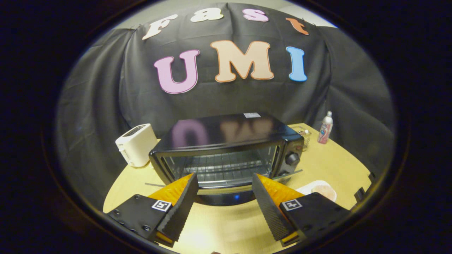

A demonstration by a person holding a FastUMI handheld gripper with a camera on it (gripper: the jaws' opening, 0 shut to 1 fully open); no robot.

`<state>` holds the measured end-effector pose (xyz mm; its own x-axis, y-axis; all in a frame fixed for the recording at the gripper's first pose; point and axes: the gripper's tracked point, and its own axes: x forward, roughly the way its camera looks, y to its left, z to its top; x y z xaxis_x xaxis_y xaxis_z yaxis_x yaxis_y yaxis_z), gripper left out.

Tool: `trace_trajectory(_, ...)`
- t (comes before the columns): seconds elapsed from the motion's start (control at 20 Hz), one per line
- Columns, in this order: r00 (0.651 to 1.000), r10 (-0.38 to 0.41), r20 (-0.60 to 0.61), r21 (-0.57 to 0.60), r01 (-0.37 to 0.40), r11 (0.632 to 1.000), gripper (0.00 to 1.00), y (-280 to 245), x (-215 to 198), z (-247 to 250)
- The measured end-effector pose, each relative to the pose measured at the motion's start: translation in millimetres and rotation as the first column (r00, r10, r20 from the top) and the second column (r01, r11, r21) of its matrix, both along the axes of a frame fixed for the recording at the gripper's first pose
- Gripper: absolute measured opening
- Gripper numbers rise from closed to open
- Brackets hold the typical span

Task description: Open the toaster oven, put the food inside, and close the toaster oven door.

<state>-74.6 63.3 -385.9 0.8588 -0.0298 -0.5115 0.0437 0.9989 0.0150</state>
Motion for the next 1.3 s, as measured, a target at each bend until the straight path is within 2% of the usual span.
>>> trace_trajectory(0.4,0.995,-0.002,-0.1,-0.019,0.0,1.0,0.97,-8,-47,-38)
trace_trajectory(0.65,0.98,0.026,-0.2,-0.071,-0.041,0.997,0.97,-13,-72,-79)
trace_trajectory(0.85,0.97,0.048,-0.237,-0.061,-0.064,0.996,0.97,-12,-69,-99)
trace_trajectory(1.0,0.968,0.027,-0.25,-0.061,-0.044,0.997,0.97,-17,-62,-107)
trace_trajectory(1.15,0.948,0.012,-0.318,-0.07,-0.037,0.997,0.97,-25,-69,-126)
trace_trajectory(1.3,0.95,-0.008,-0.311,-0.05,-0.008,0.999,0.97,-34,-63,-124)
